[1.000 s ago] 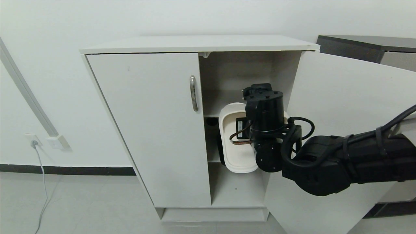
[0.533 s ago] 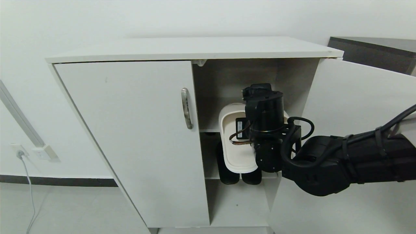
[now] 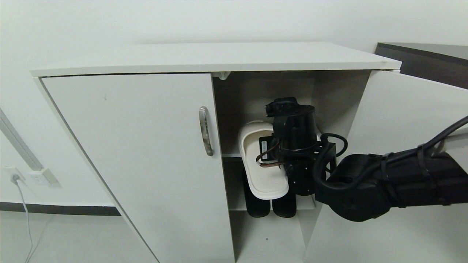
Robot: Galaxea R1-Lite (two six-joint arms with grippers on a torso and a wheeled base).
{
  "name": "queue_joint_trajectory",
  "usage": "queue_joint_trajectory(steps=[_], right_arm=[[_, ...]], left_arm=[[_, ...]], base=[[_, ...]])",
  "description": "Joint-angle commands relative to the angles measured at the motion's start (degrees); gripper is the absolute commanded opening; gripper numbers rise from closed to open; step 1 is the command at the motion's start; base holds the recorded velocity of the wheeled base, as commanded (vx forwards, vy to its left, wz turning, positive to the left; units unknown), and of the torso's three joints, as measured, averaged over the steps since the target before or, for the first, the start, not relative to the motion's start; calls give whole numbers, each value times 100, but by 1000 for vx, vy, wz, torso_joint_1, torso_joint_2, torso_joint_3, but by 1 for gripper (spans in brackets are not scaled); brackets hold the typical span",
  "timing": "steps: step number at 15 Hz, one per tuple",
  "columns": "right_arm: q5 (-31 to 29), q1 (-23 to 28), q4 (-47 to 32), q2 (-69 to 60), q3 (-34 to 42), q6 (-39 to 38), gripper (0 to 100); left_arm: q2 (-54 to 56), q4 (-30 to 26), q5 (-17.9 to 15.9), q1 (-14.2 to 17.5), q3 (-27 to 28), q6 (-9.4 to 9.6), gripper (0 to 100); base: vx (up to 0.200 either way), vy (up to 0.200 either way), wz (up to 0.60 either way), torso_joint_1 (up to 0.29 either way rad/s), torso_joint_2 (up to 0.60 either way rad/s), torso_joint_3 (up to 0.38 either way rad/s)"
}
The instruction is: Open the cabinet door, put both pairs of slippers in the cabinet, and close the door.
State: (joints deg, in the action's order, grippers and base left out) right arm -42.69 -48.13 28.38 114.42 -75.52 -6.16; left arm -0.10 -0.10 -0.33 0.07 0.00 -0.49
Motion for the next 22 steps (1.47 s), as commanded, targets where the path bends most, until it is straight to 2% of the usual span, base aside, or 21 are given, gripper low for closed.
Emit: queue_joint_trajectory(steps=[1, 8, 9, 17, 22], right_arm=[[42, 146, -149, 177, -270, 27, 0], [235, 559, -1634, 810, -2010, -167, 0], [244, 594, -1801, 1030, -2450, -281, 0], [-2, 735, -1783, 1759, -3601, -254, 0], [-90, 805, -1933, 1821, -3751, -228, 0]], left_arm=[[1, 1, -2, 1, 0, -4, 0], [1, 1, 7, 1, 0, -13, 0], [1, 1, 7, 1, 0, -13, 0], [1, 1, 15, 1, 0, -22, 0], [1, 1, 15, 1, 0, -22, 0]], base=[[0, 0, 0, 0, 0, 0], [0, 0, 0, 0, 0, 0], [0, 0, 0, 0, 0, 0], [0, 0, 0, 0, 0, 0], [0, 0, 0, 0, 0, 0]])
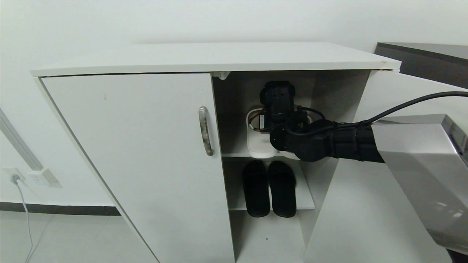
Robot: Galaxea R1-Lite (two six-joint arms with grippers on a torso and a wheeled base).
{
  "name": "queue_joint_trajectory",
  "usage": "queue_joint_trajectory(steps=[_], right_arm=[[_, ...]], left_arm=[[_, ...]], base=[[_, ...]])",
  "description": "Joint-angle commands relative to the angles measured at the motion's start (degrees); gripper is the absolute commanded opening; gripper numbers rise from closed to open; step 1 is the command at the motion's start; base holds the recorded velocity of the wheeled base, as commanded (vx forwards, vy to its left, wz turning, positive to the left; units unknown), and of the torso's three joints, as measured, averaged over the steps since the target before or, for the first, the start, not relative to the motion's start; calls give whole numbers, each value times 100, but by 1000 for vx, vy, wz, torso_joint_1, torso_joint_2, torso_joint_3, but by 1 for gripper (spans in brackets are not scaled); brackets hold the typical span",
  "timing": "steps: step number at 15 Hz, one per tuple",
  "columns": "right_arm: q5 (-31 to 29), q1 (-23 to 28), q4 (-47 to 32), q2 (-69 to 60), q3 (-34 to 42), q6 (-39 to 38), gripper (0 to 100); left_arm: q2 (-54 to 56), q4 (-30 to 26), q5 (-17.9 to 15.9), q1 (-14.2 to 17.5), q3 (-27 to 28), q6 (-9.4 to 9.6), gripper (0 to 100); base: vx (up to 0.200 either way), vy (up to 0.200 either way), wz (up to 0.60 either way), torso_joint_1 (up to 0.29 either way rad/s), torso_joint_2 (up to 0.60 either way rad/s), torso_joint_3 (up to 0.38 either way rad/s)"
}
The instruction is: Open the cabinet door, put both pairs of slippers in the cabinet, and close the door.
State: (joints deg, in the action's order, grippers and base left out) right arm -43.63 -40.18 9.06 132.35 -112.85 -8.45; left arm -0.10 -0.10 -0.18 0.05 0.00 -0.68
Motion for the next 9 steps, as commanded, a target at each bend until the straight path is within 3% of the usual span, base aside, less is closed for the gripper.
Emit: queue_joint_trajectory(steps=[1, 6, 7, 9], right_arm=[[21, 19, -44, 36, -18, 1, 0], [21, 45, -44, 80, -27, 27, 0], [21, 45, -44, 80, -27, 36, 100], [21, 45, -53, 80, 0, 36, 100]], left_arm=[[1, 1, 1, 4, 0, -2, 0], [1, 1, 1, 4, 0, -2, 0], [1, 1, 1, 4, 0, -2, 0], [1, 1, 1, 4, 0, -2, 0]], base=[[0, 0, 0, 0, 0, 0], [0, 0, 0, 0, 0, 0], [0, 0, 0, 0, 0, 0], [0, 0, 0, 0, 0, 0]])
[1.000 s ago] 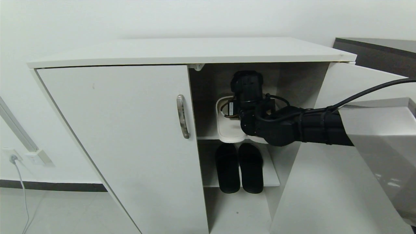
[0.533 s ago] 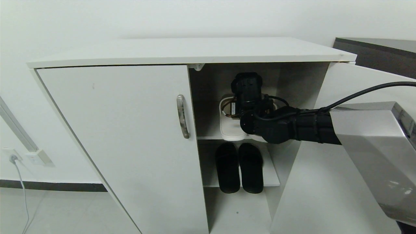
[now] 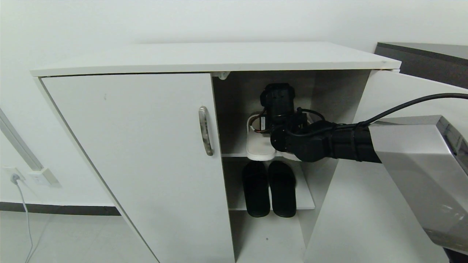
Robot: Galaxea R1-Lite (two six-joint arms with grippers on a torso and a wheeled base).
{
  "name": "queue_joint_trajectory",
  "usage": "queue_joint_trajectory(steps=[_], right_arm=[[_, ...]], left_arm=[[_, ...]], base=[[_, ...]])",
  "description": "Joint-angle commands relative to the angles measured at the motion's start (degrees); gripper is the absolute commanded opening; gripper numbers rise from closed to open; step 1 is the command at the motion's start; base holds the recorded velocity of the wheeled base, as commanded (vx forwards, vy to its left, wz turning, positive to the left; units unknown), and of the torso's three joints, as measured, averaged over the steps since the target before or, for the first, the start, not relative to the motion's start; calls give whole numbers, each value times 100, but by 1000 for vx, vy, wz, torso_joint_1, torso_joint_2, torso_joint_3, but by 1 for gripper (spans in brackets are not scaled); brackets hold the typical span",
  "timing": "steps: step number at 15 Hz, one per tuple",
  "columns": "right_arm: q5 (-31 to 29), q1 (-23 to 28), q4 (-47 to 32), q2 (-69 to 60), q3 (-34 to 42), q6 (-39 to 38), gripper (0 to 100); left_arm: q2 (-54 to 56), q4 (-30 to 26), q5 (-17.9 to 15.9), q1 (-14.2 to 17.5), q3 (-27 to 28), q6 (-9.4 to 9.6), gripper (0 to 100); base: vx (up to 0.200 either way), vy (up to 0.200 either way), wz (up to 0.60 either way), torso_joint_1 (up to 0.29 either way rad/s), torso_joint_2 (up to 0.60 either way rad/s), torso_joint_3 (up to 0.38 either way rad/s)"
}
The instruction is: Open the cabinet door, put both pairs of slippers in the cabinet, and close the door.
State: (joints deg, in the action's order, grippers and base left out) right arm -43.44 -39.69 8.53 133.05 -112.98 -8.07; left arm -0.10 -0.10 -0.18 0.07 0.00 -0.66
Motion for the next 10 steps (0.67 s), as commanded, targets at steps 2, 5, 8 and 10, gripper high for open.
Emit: queue_joint_trajectory(steps=[2, 5, 8, 10], right_arm=[[-16, -12, -54, -42, 75, -2, 100], [-33, -162, -54, -552, 663, -19, 100], [-33, -408, 78, -1281, 1560, -89, 100], [-33, -592, 368, -1756, 2228, -89, 100]], left_arm=[[1, 1, 1, 1, 0, -4, 0], [1, 1, 1, 1, 0, -4, 0], [1, 1, 1, 1, 0, -4, 0], [1, 1, 1, 1, 0, -4, 0]], base=[[0, 0, 0, 0, 0, 0], [0, 0, 0, 0, 0, 0], [0, 0, 0, 0, 0, 0], [0, 0, 0, 0, 0, 0]])
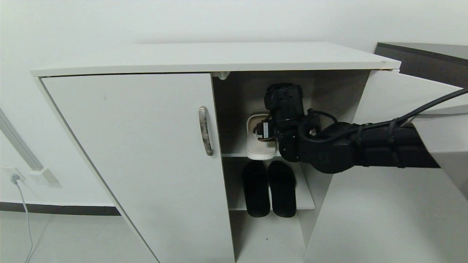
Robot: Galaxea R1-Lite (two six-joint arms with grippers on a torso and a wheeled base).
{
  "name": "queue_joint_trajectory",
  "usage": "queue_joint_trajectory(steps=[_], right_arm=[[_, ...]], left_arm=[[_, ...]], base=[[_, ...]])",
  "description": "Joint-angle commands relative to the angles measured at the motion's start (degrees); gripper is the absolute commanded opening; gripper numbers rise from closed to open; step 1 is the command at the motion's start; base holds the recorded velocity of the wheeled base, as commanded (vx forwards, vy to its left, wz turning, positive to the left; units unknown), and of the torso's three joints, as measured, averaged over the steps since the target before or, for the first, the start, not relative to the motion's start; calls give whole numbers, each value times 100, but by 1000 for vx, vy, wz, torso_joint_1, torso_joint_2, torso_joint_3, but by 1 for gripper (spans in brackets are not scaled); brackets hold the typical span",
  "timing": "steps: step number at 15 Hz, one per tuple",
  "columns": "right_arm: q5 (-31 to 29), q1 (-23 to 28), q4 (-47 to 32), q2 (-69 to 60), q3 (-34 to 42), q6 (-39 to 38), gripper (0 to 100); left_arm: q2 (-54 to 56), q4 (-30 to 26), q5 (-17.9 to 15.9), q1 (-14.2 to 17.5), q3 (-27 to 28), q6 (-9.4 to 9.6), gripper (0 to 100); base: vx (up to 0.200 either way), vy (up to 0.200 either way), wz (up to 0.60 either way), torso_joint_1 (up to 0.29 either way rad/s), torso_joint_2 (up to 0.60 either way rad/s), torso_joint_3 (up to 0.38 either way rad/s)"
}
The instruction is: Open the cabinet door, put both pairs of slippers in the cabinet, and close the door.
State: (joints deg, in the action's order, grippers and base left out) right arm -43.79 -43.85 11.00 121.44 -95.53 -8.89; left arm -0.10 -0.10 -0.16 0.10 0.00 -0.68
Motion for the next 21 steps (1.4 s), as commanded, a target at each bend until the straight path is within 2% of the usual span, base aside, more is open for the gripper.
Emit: queue_joint_trajectory(steps=[1, 7, 12, 13, 21], right_arm=[[2, -282, 289, -859, 860, -8, 100], [37, -924, 1537, -1826, 3057, 10, 100], [301, -1214, 2741, -2116, 4437, 19, 100], [301, -1231, 2917, -2116, 4516, 36, 0], [292, -1266, 2970, -2116, 4569, 54, 0]], left_arm=[[1, 1, -2, -1, 0, -2, 0], [1, 1, -2, -1, 0, -2, 0], [1, 1, -2, -1, 0, 7, 0], [1, 1, -11, -1, 0, 7, 0], [1, 1, -11, -1, 0, 24, 0]], base=[[0, 0, 0, 0, 0, 0], [0, 0, 0, 0, 0, 0], [0, 0, 0, 0, 0, 0], [0, 0, 0, 0, 0, 0], [0, 0, 0, 0, 0, 0]])
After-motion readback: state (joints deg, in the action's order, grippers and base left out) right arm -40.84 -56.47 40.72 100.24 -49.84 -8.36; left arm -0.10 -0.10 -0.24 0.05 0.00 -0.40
